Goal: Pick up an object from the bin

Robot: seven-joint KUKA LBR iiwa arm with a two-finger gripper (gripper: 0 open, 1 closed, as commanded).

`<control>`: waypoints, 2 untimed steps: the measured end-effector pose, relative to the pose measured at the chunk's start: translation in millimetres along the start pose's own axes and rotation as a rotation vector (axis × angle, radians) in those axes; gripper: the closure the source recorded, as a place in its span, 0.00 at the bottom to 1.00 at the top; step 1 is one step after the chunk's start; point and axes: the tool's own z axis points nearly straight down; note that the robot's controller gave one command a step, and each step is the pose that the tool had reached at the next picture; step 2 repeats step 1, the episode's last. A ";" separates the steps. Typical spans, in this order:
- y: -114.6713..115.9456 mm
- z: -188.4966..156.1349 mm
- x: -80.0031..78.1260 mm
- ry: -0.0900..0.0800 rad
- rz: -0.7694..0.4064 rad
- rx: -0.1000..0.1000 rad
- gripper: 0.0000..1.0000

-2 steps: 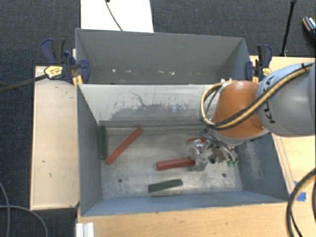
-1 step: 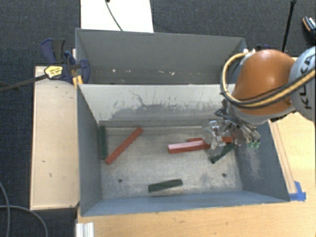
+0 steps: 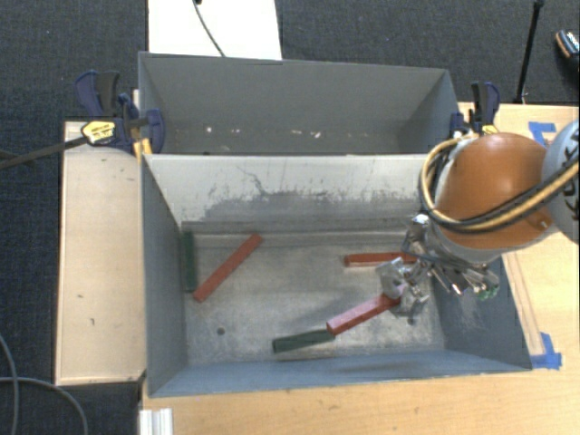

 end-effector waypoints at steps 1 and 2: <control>20.4 -102.8 -36.2 -0.014 0.033 0.005 1.00; 20.4 -102.8 -36.2 -0.014 0.033 0.005 1.00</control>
Offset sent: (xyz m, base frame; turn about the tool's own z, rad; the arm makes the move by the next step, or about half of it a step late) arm 0.0203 0.0331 0.0973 0.0349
